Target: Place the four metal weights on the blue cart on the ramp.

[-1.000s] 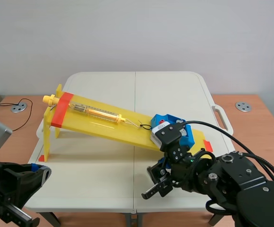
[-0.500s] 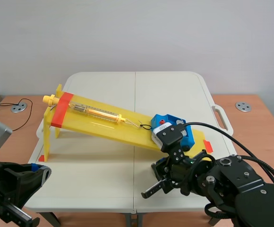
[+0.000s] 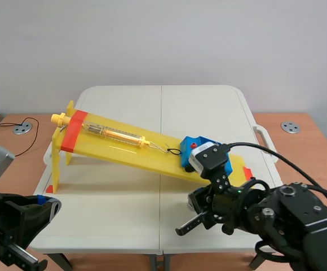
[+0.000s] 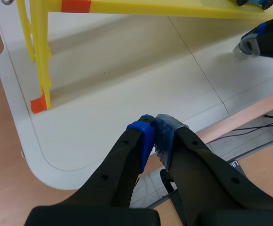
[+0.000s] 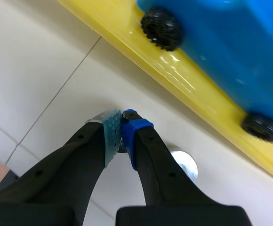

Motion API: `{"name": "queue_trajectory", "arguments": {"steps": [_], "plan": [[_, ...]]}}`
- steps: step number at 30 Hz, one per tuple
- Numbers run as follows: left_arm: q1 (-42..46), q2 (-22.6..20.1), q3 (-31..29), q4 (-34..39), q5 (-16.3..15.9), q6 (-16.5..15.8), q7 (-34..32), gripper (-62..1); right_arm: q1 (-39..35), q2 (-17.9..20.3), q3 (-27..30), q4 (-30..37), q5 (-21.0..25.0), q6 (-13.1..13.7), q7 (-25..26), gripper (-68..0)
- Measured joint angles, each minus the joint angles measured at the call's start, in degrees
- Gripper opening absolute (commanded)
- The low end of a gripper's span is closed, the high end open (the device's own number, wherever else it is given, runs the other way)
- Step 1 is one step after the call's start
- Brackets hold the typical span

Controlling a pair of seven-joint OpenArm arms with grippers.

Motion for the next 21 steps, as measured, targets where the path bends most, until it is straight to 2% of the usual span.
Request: {"name": "queue_trajectory", "arguments": {"steps": [5,11,16,21], "plan": [[0.00,0.00,0.00,0.00,0.00,0.00,0.00,-58.0,-7.26,4.11,2.86,14.19,3.78,0.74,-4.22,-66.9],[0.00,0.00,0.00,0.00,0.00,0.00,0.00,-58.0,-15.96,8.02,9.79,28.55,8.22,1.05,-9.27,-66.9],[0.00,0.00,0.00,0.00,0.00,0.00,0.00,-58.0,-21.99,9.60,18.60,37.16,12.33,2.19,-13.00,-66.9],[0.00,0.00,0.00,0.00,0.00,0.00,0.00,-58.0,-24.57,9.68,28.30,42.21,16.68,2.54,-16.31,-66.9]]}}
